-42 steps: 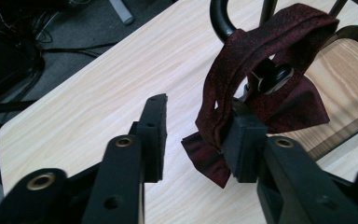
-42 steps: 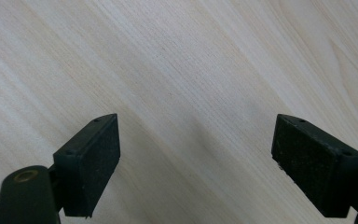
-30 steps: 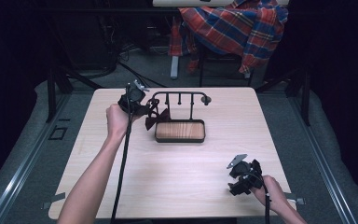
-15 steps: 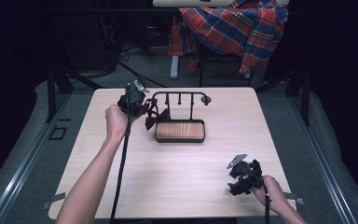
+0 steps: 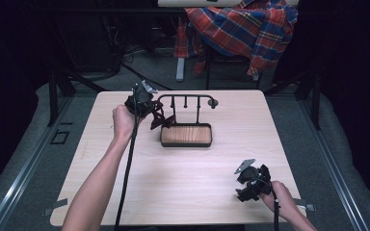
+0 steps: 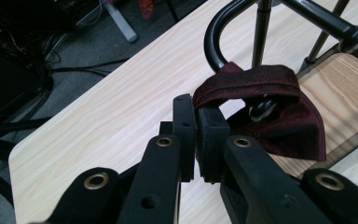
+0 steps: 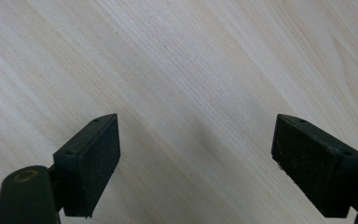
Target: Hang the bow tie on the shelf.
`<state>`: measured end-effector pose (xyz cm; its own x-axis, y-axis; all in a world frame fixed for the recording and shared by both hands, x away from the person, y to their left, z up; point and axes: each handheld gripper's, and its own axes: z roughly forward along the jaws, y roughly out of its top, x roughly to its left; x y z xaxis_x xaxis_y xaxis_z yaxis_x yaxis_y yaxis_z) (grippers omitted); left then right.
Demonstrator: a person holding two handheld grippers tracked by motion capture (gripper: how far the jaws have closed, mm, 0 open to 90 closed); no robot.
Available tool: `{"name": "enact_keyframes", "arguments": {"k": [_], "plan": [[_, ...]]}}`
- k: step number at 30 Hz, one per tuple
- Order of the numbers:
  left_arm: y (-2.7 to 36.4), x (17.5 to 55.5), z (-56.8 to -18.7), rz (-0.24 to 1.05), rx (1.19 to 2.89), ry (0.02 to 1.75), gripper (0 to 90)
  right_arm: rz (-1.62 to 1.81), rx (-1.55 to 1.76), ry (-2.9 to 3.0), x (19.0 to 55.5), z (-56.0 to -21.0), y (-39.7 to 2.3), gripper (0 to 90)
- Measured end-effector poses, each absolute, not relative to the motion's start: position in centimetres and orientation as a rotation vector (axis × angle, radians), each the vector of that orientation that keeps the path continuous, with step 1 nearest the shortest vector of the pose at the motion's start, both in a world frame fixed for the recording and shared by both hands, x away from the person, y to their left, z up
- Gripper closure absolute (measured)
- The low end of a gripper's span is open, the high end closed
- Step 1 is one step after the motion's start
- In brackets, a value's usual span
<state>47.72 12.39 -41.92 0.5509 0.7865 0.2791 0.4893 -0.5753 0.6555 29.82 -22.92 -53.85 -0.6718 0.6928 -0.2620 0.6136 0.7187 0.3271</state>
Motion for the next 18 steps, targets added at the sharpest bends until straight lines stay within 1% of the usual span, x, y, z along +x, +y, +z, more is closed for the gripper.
{"name": "enact_keyframes", "arguments": {"k": [6,18], "plan": [[12.2,48.3,-41.9,0.782,2.268,1.026,87.6,0.295,1.010,2.559,29.8,-53.9,-22.9,15.1],[12.5,48.8,-43.3,0.726,2.298,1.068,86.0,0.292,1.006,2.559,29.8,-53.9,-22.9,15.1]]}}
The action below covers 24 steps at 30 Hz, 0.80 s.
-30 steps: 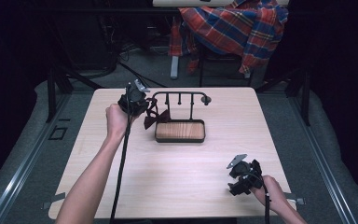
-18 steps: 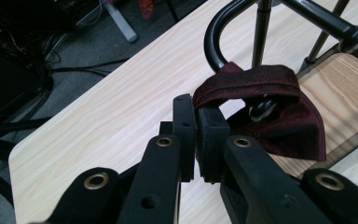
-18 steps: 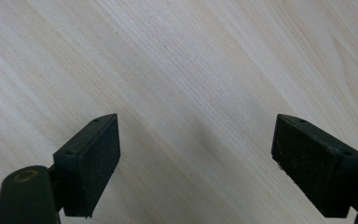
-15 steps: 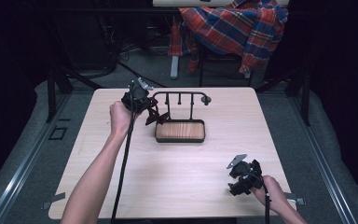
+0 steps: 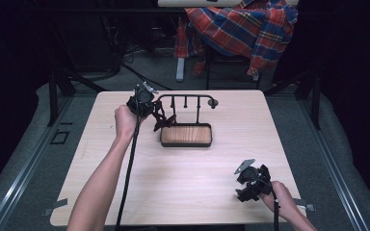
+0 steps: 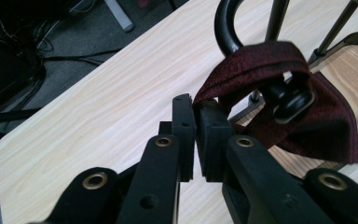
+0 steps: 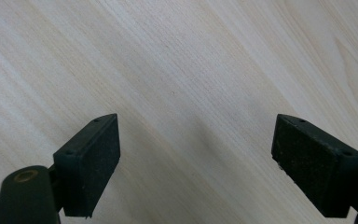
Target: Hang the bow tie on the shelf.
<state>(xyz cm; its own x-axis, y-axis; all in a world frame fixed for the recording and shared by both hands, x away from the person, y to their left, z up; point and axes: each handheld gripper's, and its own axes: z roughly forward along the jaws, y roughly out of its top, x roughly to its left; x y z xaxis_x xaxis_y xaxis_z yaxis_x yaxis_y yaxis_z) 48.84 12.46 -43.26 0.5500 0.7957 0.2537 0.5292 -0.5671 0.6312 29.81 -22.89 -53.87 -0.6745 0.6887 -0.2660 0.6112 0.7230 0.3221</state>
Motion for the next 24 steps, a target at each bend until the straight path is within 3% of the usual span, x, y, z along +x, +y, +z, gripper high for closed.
{"name": "enact_keyframes", "arguments": {"k": [14,24], "plan": [[13.2,47.9,-42.9,0.701,2.303,1.113,49.2,0.298,1.011,2.559,29.8,-53.9,-22.8,15.0],[14.2,47.3,-42.2,0.694,2.263,1.143,34.7,0.309,1.017,2.557,29.8,-54.0,-22.8,15.0]]}}
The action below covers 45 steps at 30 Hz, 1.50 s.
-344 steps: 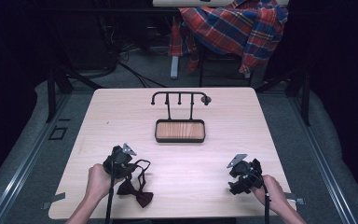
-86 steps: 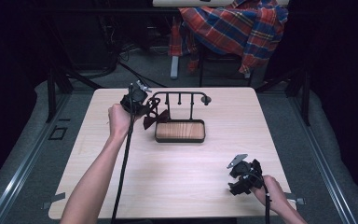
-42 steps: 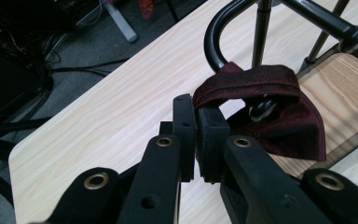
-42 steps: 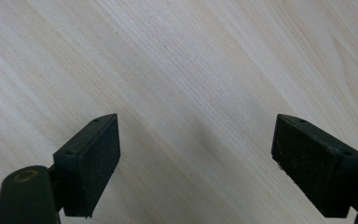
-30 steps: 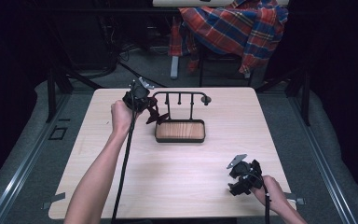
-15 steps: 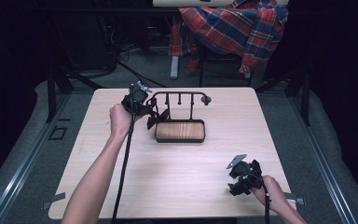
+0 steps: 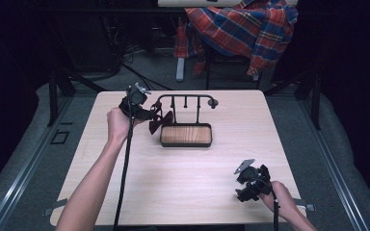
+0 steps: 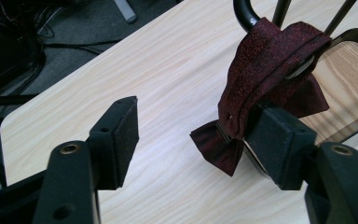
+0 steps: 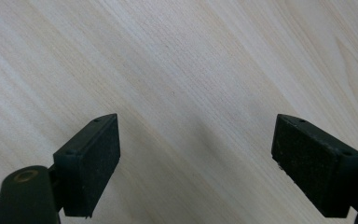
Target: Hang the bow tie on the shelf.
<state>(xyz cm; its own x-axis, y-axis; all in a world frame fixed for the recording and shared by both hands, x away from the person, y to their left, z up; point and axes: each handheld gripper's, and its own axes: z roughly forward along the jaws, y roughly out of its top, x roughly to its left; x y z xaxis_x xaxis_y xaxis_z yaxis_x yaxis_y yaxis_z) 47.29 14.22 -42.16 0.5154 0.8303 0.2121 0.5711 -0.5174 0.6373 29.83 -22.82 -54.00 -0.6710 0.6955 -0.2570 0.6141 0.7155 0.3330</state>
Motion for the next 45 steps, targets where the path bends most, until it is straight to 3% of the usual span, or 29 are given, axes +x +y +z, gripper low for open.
{"name": "enact_keyframes", "arguments": {"k": [13,28,45], "plan": [[15.1,45.8,-41.1,0.616,2.270,1.128,16.5,0.313,1.016,2.565,29.9,-54.0,-22.8,15.1],[15.5,40.0,-40.0,0.549,2.354,1.087,3.8,0.289,1.008,2.559,29.8,-53.9,-22.7,15.1],[17.6,33.8,-44.4,0.500,2.415,1.105,0.2,0.292,1.007,2.558,29.8,-54.0,-22.7,15.1]]}}
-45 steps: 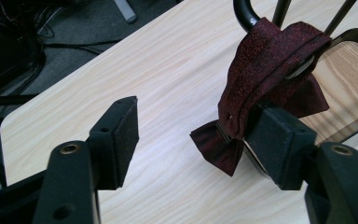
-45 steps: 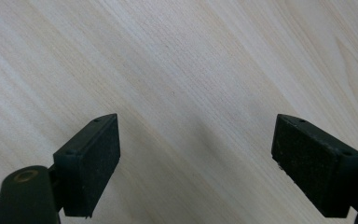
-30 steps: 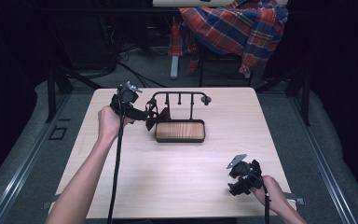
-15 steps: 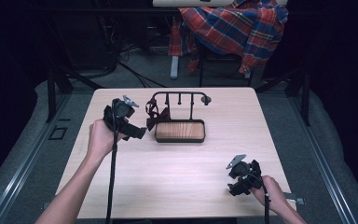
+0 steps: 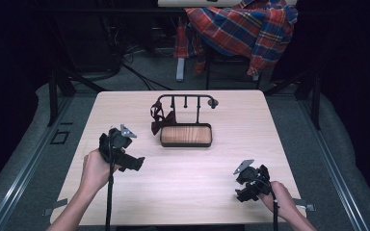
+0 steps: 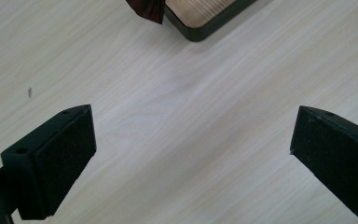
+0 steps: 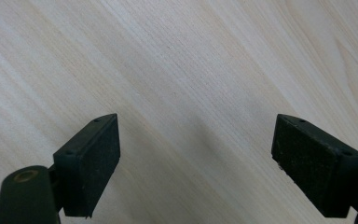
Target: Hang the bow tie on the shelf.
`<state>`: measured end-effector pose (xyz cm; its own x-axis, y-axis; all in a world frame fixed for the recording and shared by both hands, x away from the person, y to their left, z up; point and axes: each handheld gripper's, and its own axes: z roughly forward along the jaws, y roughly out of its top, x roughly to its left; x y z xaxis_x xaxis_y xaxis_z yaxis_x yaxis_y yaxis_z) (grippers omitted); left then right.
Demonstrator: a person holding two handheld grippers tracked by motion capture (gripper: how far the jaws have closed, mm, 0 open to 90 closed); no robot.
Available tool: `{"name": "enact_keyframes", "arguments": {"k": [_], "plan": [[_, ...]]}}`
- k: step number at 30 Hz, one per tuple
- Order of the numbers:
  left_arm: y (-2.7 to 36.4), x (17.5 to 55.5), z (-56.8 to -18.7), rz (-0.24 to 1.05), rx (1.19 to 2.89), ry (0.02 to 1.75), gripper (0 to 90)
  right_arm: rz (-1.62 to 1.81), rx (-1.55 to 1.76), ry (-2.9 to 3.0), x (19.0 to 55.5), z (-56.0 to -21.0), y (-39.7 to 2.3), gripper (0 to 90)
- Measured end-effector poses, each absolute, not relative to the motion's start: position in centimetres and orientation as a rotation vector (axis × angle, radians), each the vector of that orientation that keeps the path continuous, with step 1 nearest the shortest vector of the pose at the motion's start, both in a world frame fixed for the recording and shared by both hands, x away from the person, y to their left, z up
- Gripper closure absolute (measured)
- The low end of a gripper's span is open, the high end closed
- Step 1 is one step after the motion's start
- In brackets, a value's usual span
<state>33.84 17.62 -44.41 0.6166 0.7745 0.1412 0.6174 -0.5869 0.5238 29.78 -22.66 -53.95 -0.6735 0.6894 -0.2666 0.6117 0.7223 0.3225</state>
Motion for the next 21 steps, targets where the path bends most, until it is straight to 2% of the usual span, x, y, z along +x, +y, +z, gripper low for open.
{"name": "enact_keyframes", "arguments": {"k": [10,21], "plan": [[18.8,31.4,-46.5,0.471,2.385,1.096,0.1,0.289,1.005,2.559,29.8,-54.0,-22.6,15.0],[20.6,31.8,-48.0,0.446,2.368,1.101,0.0,0.277,0.997,2.557,29.7,-53.9,-22.5,15.1]]}}
